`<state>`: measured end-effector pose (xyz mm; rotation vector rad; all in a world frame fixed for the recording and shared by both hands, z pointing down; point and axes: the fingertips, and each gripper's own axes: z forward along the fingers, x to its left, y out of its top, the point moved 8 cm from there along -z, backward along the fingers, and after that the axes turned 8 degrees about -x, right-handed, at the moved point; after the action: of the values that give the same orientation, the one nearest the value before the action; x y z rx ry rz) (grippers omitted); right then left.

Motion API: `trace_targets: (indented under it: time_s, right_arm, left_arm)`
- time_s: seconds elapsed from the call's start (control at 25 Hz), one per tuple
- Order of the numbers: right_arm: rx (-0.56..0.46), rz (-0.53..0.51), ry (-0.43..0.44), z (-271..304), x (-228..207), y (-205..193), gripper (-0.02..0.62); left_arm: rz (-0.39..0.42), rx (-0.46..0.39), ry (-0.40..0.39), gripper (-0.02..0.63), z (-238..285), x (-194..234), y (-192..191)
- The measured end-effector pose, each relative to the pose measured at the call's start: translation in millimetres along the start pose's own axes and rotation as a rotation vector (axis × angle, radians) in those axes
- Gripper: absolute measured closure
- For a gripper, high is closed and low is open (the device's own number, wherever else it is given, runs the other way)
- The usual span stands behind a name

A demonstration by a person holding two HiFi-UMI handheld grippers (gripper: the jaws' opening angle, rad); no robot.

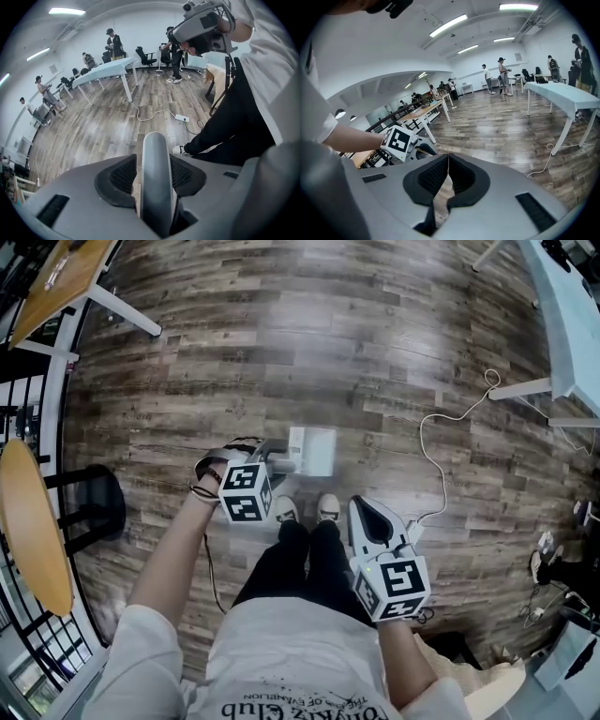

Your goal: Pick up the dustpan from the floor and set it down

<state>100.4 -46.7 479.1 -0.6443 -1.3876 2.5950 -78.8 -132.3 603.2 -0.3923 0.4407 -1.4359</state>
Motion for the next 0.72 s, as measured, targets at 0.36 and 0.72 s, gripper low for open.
trace_targets:
  time_s: [0.36, 0.72]
  right_arm:
    - [0.010, 0.009, -0.004, -6, 2, -10, 0.571]
    - [0.007, 0.003, 0.003, -7, 5, -10, 0.571]
  left_arm:
    - [0.026, 0.015, 0.002, 0.473, 7, -8, -3]
    - [0.039, 0.027, -0.031, 0.514, 2, -16, -6]
